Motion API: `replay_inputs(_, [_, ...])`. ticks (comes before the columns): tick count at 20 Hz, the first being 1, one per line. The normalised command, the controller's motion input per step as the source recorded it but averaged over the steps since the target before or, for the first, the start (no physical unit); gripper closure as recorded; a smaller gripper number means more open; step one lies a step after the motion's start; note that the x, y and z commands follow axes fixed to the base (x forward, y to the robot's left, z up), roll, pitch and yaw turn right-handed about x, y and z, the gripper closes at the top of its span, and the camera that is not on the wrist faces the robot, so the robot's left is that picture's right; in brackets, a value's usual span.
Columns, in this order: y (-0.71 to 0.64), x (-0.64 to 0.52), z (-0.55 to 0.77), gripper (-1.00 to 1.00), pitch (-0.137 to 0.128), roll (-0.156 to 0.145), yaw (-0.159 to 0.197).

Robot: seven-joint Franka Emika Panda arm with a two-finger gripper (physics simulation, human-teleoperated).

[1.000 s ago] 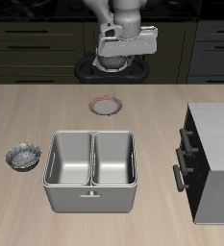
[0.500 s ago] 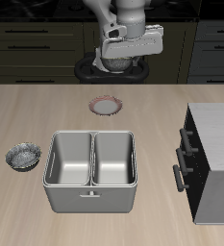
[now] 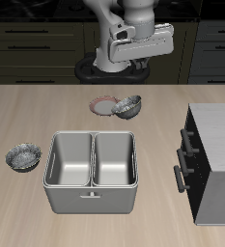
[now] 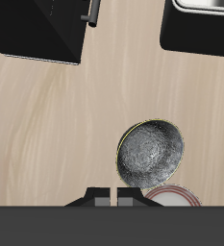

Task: Pick up the bowl on the plate and place it on top of the white cabinet

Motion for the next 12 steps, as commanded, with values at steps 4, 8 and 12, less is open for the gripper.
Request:
replay_inputs(4, [0.15,0.16,0.12,1.0,-0.009,0.019,0.003])
replay_inputs(8, [0.2,0.17,0.05,1.0,0.004,0.034,0.009])
replay_inputs(12, [0.15,0.15,0.09,1.0,-0.009,0.024,0.002])
